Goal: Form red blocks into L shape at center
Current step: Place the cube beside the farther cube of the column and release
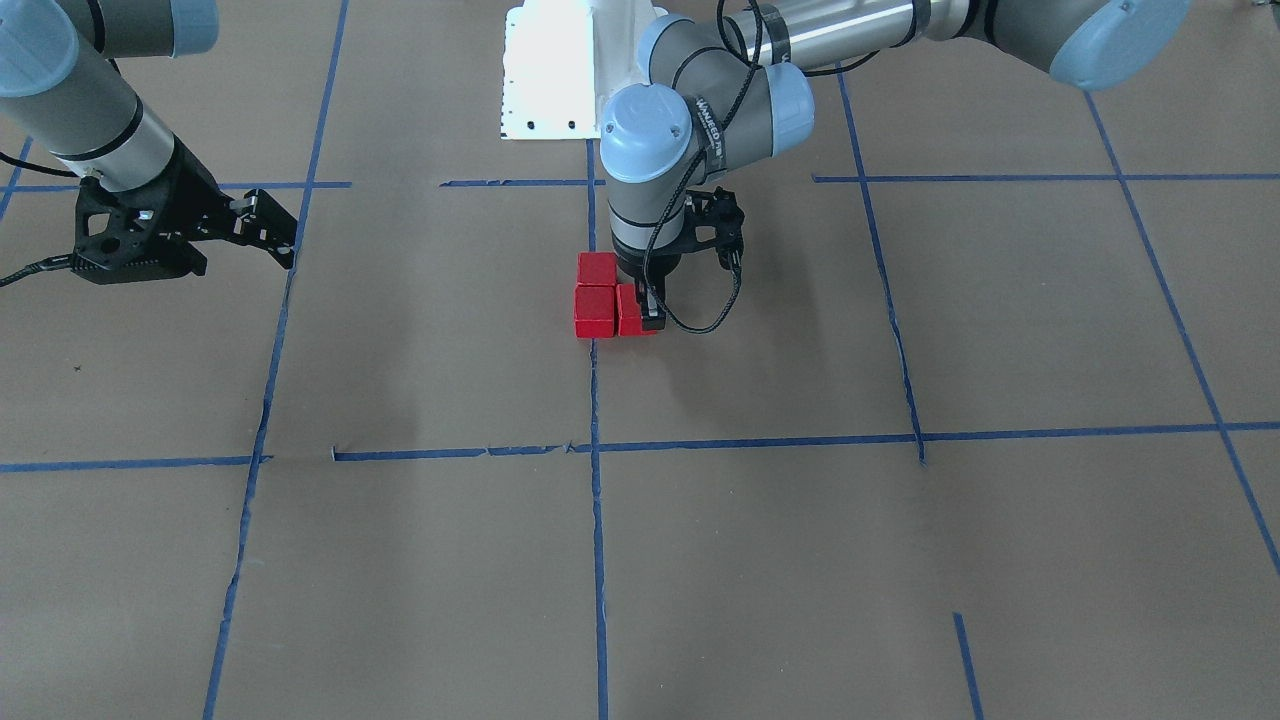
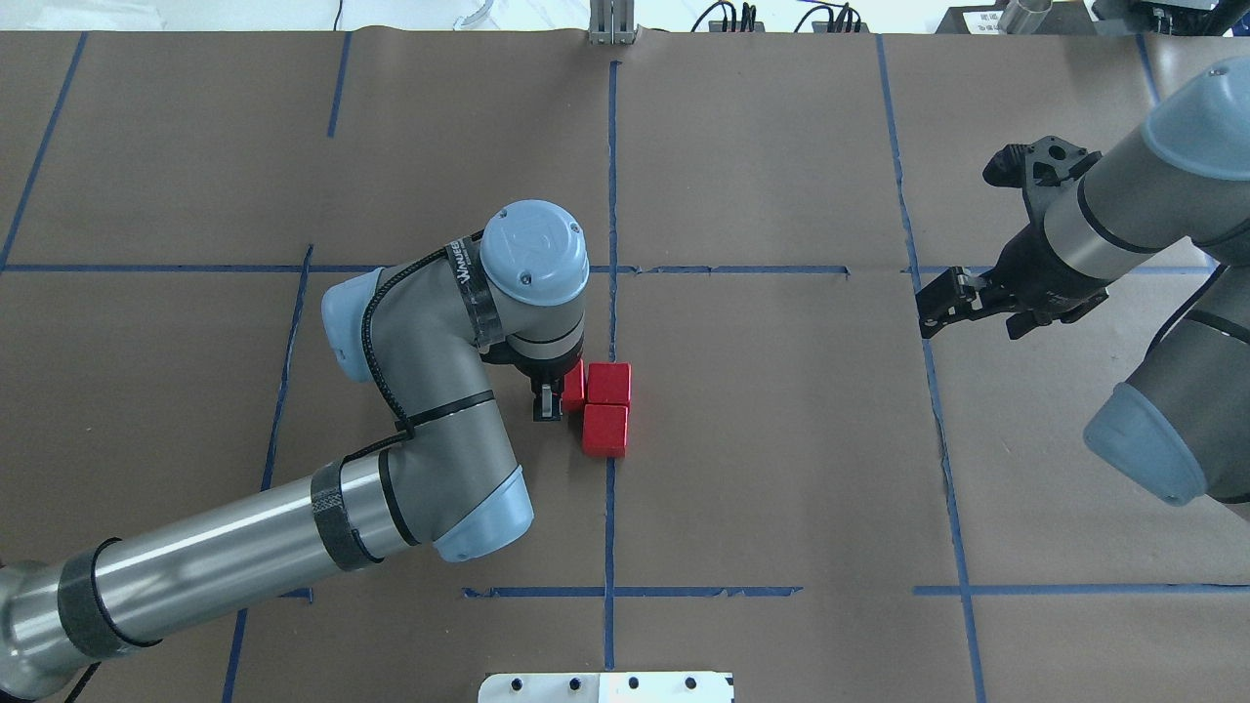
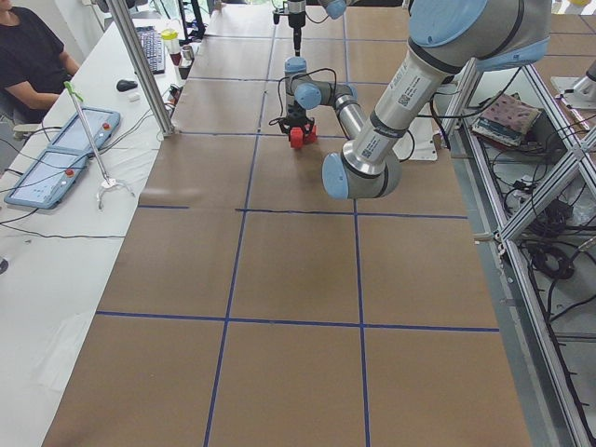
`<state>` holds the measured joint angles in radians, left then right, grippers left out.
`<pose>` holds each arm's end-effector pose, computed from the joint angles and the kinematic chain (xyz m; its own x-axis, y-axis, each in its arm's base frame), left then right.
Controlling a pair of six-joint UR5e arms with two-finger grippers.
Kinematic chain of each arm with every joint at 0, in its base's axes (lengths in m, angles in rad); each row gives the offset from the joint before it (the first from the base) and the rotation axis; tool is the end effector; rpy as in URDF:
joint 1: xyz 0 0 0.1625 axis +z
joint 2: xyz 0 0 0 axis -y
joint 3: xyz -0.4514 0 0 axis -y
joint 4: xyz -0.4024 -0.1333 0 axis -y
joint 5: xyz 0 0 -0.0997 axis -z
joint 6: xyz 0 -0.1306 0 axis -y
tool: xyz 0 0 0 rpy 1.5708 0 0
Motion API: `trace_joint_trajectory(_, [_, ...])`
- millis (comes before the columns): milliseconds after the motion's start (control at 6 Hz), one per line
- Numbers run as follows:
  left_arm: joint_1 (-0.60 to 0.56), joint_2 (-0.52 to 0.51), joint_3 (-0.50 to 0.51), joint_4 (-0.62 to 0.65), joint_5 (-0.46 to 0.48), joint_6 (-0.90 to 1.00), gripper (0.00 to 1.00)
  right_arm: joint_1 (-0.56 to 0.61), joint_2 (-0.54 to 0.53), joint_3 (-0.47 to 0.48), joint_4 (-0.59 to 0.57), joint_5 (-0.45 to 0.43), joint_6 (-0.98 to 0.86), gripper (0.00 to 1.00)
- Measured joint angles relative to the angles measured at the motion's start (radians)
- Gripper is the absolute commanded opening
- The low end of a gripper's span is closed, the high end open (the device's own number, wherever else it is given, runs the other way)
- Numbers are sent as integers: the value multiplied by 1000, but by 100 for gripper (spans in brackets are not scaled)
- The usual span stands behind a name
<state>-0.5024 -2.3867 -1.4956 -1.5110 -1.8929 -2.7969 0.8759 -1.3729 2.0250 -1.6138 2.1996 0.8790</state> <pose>0.6404 -0.4568 0.2338 -0.0354 -0.9992 0.0188 0.7363 -0.0388 -0.6756 -0.3093 -0.4592 0.3905 0.6632 -0.0101 0.7483 0.0226 0.9997 -0.0065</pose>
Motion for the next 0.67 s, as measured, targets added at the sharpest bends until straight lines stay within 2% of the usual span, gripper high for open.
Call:
trace_joint_trajectory(333, [4, 4, -2, -2, 0, 1, 25, 1, 0, 4, 0, 0, 0, 100])
trace_joint_trajectory(500, [5, 5, -2, -12, -1, 3, 46, 1, 0, 5, 0, 0, 0, 100])
trace_joint_trajectory(667, [6, 5, -2, -24, -1, 4, 99, 1, 0, 6, 0, 0, 0, 100])
